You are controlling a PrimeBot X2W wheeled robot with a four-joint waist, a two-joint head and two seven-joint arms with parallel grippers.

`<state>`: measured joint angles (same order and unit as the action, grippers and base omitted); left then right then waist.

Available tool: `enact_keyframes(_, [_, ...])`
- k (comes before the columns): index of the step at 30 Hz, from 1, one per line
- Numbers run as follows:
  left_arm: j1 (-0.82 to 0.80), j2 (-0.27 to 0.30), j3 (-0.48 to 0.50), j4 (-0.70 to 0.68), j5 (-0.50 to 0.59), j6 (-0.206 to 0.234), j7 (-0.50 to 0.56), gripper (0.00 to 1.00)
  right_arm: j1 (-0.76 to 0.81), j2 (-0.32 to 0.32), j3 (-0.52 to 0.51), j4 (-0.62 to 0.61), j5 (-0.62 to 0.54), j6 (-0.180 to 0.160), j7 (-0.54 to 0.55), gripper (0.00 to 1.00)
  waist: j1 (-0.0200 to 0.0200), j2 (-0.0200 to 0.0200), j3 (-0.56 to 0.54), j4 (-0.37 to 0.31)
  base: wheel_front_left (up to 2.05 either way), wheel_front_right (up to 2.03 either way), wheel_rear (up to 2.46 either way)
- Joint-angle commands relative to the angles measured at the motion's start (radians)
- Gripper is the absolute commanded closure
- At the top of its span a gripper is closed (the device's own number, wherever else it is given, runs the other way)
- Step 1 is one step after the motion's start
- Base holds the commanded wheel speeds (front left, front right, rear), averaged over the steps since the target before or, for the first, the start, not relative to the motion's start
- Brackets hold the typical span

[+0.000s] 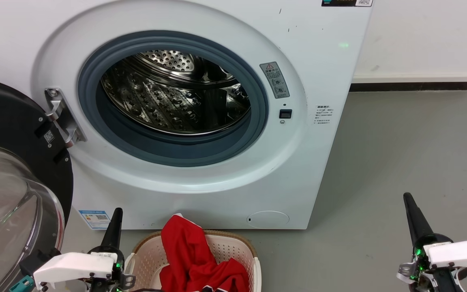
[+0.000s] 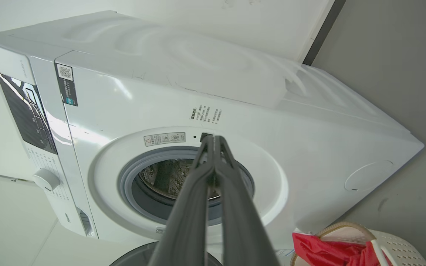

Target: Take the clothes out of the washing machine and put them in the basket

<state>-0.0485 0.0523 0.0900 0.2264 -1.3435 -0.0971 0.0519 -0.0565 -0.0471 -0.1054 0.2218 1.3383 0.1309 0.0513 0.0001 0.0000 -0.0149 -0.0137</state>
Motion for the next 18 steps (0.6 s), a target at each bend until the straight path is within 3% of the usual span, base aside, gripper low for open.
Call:
enact_keyframes(1, [-0.022, -0.001, 0.004, -0.002, -0.014, -0.007, 0.006, 1.00, -0.018, -0.004, -0.002, -0.001, 0.017, 0.000, 0.004, 1.00, -0.0001, 0.0000, 0.000, 0.000, 0.00, 0.00, 0.00])
enact_keyframes(18, [-0.049, -0.002, 0.018, 0.013, -0.175, -0.026, 0.043, 1.00, -0.044, -0.005, -0.006, 0.016, 0.179, 0.000, 0.042, 1.00, -0.0001, 0.0000, 0.011, 0.008, 0.00, 0.00, 0.00])
